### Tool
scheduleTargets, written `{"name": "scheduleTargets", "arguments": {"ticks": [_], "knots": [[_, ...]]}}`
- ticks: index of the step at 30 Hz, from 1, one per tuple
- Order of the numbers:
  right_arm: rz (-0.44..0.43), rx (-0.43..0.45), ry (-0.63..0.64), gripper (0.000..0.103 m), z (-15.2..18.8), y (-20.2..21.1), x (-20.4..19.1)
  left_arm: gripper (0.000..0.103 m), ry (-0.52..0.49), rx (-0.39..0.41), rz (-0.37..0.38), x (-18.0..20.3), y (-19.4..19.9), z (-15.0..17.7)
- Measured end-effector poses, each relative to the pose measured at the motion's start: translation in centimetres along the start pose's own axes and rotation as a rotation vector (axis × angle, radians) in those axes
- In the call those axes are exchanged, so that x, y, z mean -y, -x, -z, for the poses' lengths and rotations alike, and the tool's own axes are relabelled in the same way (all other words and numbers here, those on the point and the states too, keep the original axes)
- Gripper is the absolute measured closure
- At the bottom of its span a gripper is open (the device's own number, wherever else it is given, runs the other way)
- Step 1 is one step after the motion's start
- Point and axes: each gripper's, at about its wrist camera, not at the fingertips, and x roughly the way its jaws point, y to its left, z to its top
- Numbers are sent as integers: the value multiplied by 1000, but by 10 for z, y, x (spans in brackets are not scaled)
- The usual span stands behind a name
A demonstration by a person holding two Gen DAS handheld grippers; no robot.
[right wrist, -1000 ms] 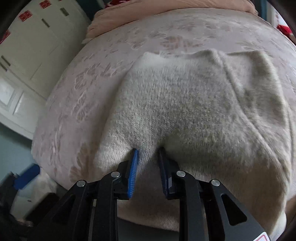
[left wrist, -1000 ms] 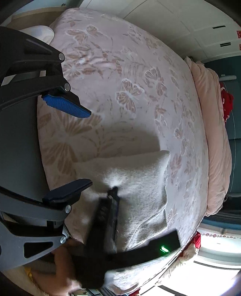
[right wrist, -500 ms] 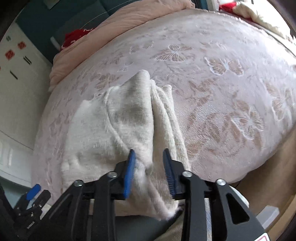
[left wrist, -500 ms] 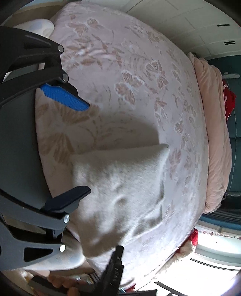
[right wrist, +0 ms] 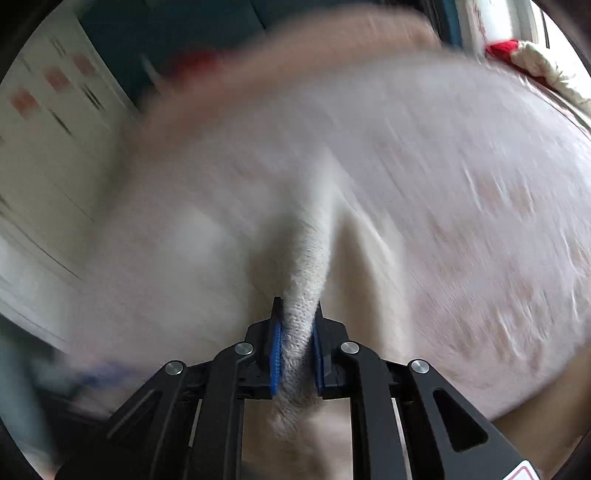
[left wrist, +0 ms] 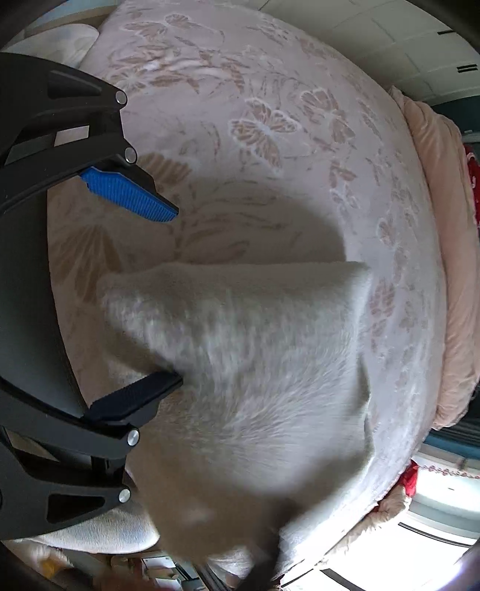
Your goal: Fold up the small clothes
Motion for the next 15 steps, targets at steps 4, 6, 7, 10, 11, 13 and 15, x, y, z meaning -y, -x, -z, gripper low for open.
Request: {"name": "scheduleTargets", "arguments": {"ticks": [4,6,7,10,11,13,15], "knots": [[-103,130,-68,90,-8,53,-9,20,-13,-1,-12,2,-3,4],[-88,160,-27,89,-10,66,-26,20,-16,-3,-14,2,-5,4],[-82,172,-15,88,-13,69,-31,20,-11,-4,-13,1,-6,4],[-76,216,-6,88,-16,77,-42,20,5,-13,-12,0,-7,2],[-73,221,-8,88,-19,75,-42,20,3,-13,-12,-1,-7,2],[-40,214,-37,88,-31,74,-30,18,0,-14,-18,0,-8,2],[-30,216,-75,84,-32,82,-21,18,-2,-18,-20,1,-8,2]]}}
